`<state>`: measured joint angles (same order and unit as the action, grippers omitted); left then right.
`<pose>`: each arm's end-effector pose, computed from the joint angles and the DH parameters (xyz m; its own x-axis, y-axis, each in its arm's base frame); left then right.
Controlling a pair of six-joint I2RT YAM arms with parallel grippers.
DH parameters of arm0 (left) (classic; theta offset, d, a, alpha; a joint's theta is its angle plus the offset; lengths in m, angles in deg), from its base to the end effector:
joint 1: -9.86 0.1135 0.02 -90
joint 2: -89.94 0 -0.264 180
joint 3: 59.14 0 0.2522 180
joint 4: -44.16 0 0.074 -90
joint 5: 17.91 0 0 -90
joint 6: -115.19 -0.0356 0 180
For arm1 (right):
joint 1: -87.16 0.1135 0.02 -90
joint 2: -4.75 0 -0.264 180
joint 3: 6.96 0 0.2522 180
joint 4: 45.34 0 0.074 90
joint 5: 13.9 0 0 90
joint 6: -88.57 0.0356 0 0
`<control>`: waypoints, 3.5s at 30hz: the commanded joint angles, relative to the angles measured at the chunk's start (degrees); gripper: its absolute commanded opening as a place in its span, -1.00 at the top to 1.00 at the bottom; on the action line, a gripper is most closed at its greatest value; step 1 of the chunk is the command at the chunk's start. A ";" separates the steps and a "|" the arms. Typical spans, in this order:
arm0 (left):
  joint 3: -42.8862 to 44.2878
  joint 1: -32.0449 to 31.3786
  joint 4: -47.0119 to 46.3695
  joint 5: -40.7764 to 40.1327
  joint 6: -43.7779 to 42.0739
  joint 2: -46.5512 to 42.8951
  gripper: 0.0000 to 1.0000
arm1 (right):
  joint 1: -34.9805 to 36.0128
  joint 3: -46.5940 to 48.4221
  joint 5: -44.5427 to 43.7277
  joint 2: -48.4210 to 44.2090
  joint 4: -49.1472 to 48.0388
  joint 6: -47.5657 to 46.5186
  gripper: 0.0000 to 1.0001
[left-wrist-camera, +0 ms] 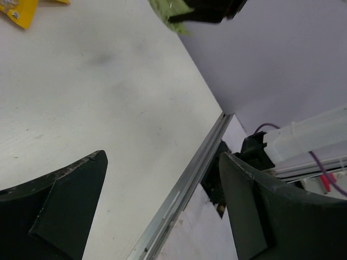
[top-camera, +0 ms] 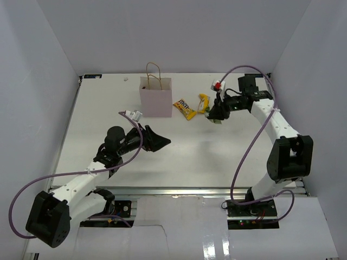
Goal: Place the snacks into the paper bag
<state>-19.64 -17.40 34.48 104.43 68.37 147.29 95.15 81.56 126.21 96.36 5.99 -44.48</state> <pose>0.1874 -0.1180 0.2437 -0.6790 -0.3005 -0.6698 0.5390 0.4154 -0.7328 0.3285 0.0737 0.2850 -0.2259 -0.4738 -0.8512 -0.9380 0.3416 0.0588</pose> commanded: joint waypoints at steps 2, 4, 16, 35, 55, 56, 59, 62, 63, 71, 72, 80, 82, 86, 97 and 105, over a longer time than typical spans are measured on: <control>5.80 -0.24 18.36 -3.41 -14.67 -5.92 -0.91 | 8.59 15.39 2.64 3.47 -5.12 9.37 0.76; 9.06 -0.24 25.43 -8.24 -22.59 -8.90 -0.91 | 11.77 22.83 0.00 6.90 -9.06 13.05 0.76; 7.66 -0.33 32.23 -19.42 -29.99 -23.14 -0.95 | 18.28 42.22 -5.02 26.33 -36.14 39.60 0.77; 8.37 -0.33 35.48 -19.86 -31.93 -28.25 -0.96 | 20.05 45.92 -7.48 34.60 -47.57 54.64 0.68; 8.01 -0.33 34.69 -18.10 -31.75 -26.84 -0.96 | 19.96 44.42 -8.18 37.68 -49.69 55.88 0.16; 8.01 -0.33 34.69 -17.84 -31.67 -26.67 -0.96 | 19.96 44.16 -8.27 37.50 -49.69 55.79 0.11; 7.84 -0.33 34.34 -17.49 -31.40 -26.49 -0.96 | 19.96 42.84 -8.71 36.45 -49.52 55.09 0.03; 7.66 -0.33 33.73 -17.13 -30.44 -25.79 -0.96 | 19.78 41.52 -9.23 34.87 -48.82 53.69 -0.03; 7.57 -0.33 33.12 -17.83 -30.00 -25.44 -0.96 | 19.52 41.17 -9.32 34.51 -48.46 53.33 -0.04; 6.51 -0.33 23.98 -18.02 -14.63 -16.25 -0.96 | 12.69 32.74 -7.22 22.75 -41.10 47.45 -0.06; 7.30 -0.42 22.40 -17.05 -13.05 -13.69 -0.96 | 11.53 30.29 -7.13 19.34 -35.07 43.70 -0.15; 22.57 -14.54 22.90 -39.65 -2.86 15.20 -0.95 | 0.20 -2.13 -17.91 -10.08 -19.81 27.23 -0.55; 26.71 -17.02 25.27 -46.89 0.57 20.76 -0.94 | -0.86 -11.01 -25.65 -15.91 -18.76 26.18 -0.75; 39.97 -20.19 29.85 -60.53 10.85 35.35 -0.89 | -4.55 -22.80 -23.15 -31.36 -18.23 25.03 -0.80; 70.40 -20.55 37.06 -73.02 14.65 65.94 -0.81 | -18.88 -34.51 1.66 -42.13 -16.21 14.39 -0.81; 79.55 -20.55 38.56 -78.47 13.52 75.19 -0.78 | -19.68 -34.24 0.96 -42.66 -16.47 14.92 -0.82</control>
<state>56.49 -37.77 71.57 30.45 82.23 221.97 75.91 47.31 125.47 54.53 -9.62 -28.90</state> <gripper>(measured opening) 0.896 0.908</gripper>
